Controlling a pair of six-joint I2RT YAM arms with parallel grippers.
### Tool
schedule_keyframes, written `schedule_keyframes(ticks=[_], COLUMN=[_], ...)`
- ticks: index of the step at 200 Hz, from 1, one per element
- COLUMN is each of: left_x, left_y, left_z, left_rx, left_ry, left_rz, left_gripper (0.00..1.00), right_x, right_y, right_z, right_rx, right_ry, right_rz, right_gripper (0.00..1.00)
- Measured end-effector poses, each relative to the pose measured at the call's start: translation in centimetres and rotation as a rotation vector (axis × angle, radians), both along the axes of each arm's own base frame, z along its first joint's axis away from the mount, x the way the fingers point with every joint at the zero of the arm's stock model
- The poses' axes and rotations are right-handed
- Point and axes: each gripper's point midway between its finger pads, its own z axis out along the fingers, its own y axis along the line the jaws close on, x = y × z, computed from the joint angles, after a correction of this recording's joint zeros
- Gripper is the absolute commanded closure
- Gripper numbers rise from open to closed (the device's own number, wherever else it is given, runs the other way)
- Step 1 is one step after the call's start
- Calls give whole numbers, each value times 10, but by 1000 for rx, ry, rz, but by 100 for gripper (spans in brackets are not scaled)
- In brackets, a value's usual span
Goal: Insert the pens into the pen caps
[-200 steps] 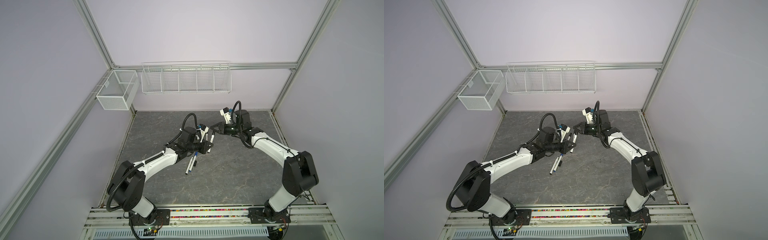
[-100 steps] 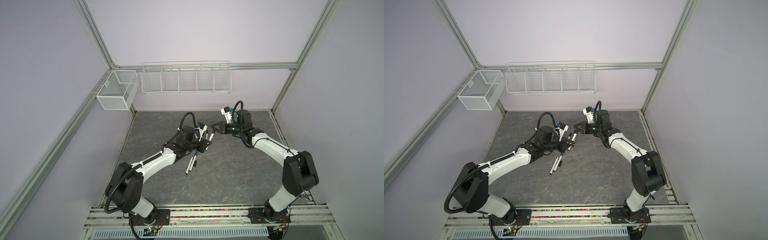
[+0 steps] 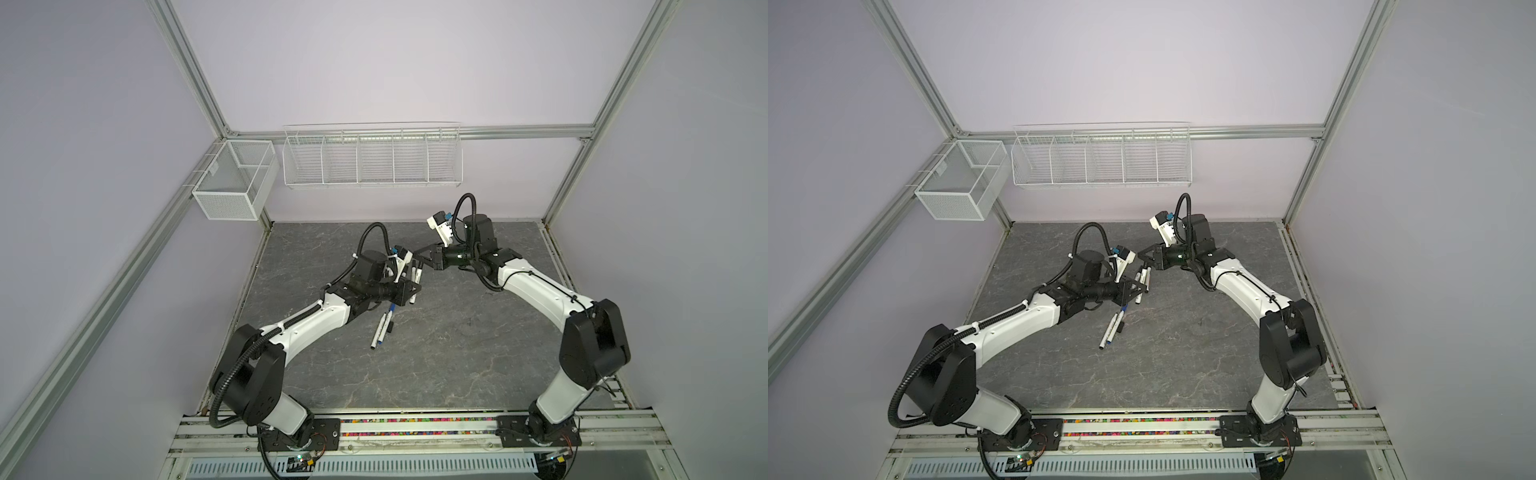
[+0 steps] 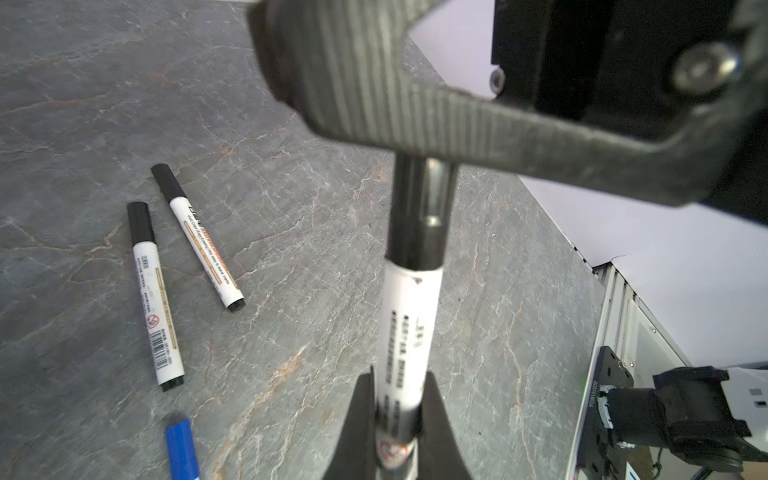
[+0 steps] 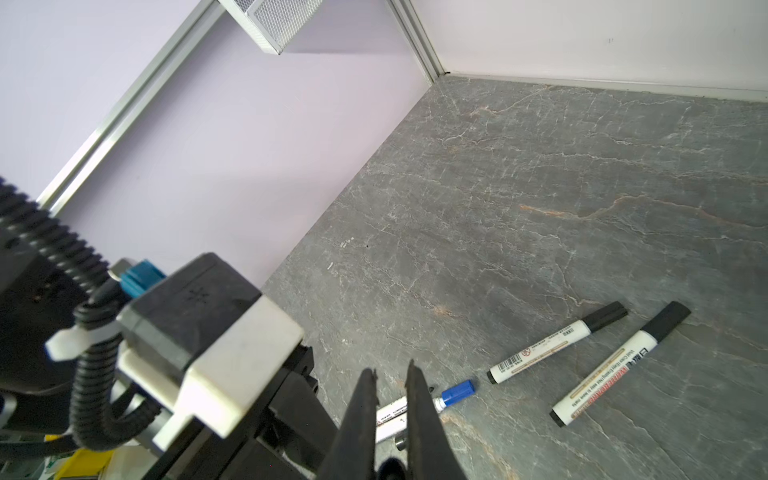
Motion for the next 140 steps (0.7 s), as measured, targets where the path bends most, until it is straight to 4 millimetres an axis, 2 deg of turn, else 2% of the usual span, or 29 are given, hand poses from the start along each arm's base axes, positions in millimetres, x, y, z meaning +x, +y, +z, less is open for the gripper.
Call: schedule_keyframes(ticks=[88, 140], left_x=[6, 6], left_y=[9, 11], left_z=[3, 2], left_rx=[15, 16], left_ry=[-12, 10], left_rz=[-17, -17], left_gripper=[100, 100], right_x=[3, 0], right_y=[-2, 10], right_z=[-2, 1], right_rx=[-76, -58], right_ry=[-50, -70], right_rz=[-4, 33], right_gripper=[93, 93])
